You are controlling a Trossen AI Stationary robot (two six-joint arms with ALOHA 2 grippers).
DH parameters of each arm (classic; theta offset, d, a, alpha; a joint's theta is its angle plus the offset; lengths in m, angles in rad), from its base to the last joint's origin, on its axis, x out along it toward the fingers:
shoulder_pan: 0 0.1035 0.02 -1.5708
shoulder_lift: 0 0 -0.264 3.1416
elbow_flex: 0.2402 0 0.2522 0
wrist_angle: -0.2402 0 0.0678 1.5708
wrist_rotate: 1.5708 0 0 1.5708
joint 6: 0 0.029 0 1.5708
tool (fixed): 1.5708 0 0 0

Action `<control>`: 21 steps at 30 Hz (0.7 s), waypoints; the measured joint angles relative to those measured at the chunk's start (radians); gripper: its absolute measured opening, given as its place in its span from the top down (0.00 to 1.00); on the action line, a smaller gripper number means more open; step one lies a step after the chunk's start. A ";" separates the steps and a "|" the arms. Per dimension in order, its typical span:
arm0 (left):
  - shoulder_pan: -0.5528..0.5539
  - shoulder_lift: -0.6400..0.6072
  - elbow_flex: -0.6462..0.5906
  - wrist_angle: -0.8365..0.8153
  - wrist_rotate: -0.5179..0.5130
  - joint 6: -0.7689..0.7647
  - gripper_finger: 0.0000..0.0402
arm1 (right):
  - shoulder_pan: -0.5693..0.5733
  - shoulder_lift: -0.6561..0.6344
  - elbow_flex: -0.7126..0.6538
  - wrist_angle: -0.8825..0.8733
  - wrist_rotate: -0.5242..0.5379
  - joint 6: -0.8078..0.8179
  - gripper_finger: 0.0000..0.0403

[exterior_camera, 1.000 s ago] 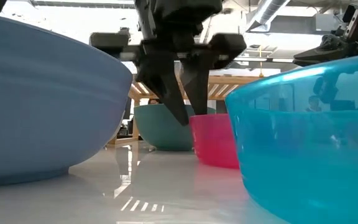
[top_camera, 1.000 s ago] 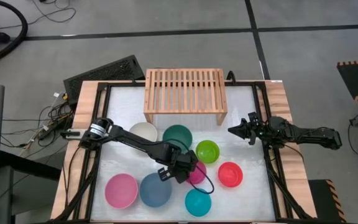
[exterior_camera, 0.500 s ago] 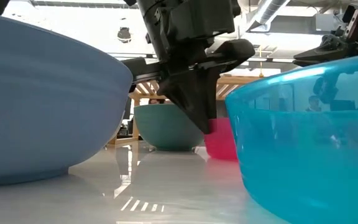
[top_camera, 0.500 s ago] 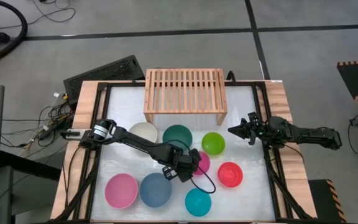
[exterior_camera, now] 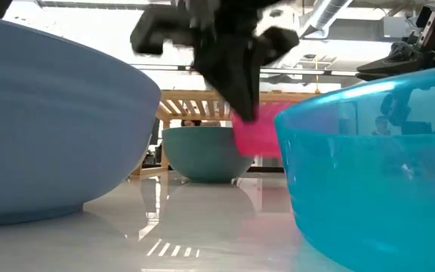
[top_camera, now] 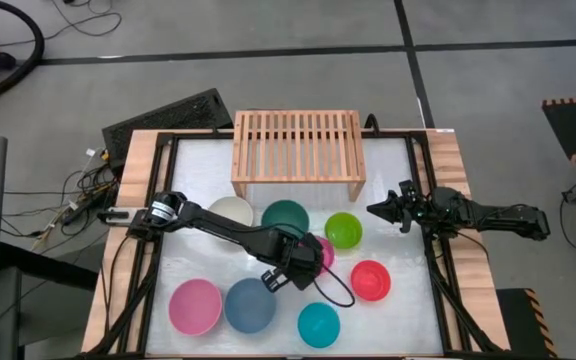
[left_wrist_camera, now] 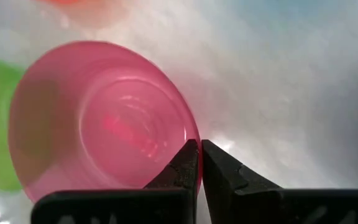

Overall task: Place and stack bowls onto a shelf
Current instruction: Put the right small pink bowl on the shelf

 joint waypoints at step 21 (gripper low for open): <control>0.198 -0.036 0.505 -0.343 -0.104 -0.233 1.00 | 0.000 -0.001 0.000 0.006 0.002 -0.023 0.84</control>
